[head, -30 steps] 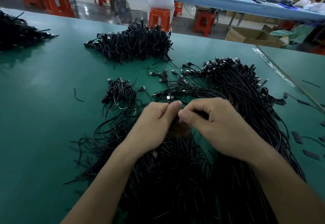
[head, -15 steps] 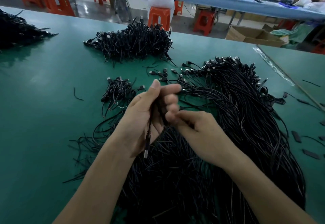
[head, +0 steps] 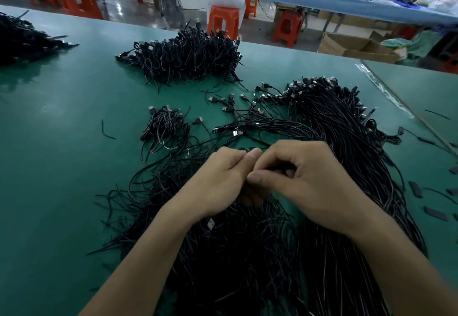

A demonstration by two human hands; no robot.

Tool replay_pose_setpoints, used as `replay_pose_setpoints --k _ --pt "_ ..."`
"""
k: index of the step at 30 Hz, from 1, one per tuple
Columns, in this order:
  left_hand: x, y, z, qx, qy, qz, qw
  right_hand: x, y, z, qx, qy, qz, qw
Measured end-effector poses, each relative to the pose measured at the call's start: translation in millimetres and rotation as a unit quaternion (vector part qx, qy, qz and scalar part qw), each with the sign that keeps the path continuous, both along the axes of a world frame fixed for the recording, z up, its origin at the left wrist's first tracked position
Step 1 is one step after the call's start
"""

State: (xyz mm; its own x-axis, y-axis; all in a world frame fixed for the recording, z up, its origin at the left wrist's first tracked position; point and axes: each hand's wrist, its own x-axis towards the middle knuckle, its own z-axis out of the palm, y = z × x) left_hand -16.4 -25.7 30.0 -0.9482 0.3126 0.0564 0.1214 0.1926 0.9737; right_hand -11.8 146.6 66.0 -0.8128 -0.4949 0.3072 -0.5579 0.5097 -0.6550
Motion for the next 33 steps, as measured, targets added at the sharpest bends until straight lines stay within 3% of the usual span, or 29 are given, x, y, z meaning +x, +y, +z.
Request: replay_pose_setpoints --k 4,12,19,23,26,29,33 --pt "5 -5 8 0.091 -0.074 -0.082 0.990 -4 3 1 -0.131 -0.030 0.009 0.991" --pt "3 -15 7 0.154 -0.136 -0.176 0.963 -8 3 -2 -0.149 -0.175 0.074 0.970" --pt "2 -12 3 0.170 -0.154 -0.152 0.961 -6 4 -3 -0.107 -0.116 0.020 0.987" --pt "0 -9 1 0.137 -0.145 -0.101 0.975 -4 3 -3 -0.076 -0.112 0.009 0.991" --pt "-2 -6 -2 0.139 -0.140 -0.047 0.979 -2 -1 -2 -0.048 -0.048 -0.018 0.998" --pt "-2 -1 -2 0.212 -0.190 -0.008 0.959 0 -12 -1 -0.034 0.018 -0.047 0.998" --pt "1 1 -1 0.306 -0.241 -0.074 0.918 -1 -21 2 -0.045 0.050 -0.043 0.997"
